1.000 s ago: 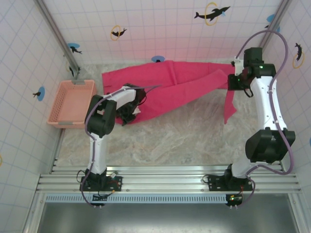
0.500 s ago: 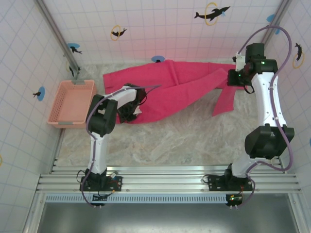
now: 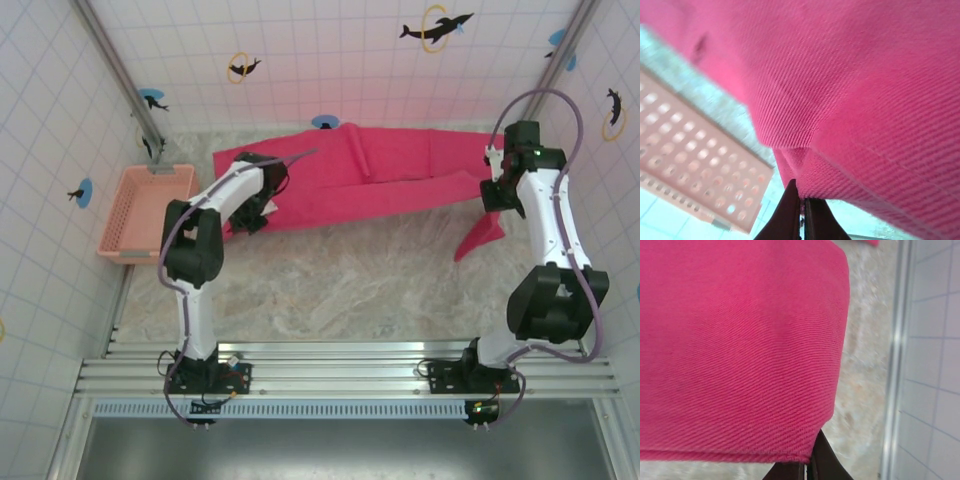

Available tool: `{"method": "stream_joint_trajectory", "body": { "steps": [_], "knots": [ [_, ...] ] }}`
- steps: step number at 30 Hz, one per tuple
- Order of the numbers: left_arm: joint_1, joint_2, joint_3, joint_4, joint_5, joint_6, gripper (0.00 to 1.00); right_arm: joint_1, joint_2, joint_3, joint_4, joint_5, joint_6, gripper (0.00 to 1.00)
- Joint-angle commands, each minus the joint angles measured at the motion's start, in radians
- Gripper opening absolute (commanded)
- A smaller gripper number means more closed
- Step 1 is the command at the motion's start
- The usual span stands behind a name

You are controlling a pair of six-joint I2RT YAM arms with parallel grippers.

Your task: Roll up the long pants

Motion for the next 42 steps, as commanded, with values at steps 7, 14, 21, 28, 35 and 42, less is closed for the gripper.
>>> {"method": "stream_joint_trajectory", "body": {
  "steps": [7,14,21,28,35,42],
  "knots": [
    [0.047,-0.273,-0.146,-0.022,-0.070,-0.021,0.00,0.096,-0.344,-0.341,0.166,0.462,-0.156,0.00],
    [0.048,-0.476,-0.265,0.001,-0.058,-0.018,0.00,0.121,-0.691,-0.526,0.158,0.561,-0.262,0.00],
    [0.050,-0.483,-0.224,0.004,-0.067,0.015,0.00,0.092,-0.547,-0.315,0.094,0.487,-0.264,0.00],
    [0.149,-0.183,0.135,-0.071,-0.002,0.024,0.00,0.082,-0.143,0.041,0.024,0.409,-0.227,0.00],
    [0.255,-0.045,0.287,-0.071,0.066,0.044,0.00,0.120,0.231,0.402,-0.066,0.398,-0.228,0.00],
    [0.271,0.112,0.429,-0.035,0.072,0.086,0.00,0.131,0.557,0.676,-0.088,0.454,-0.246,0.00]
  ]
}}
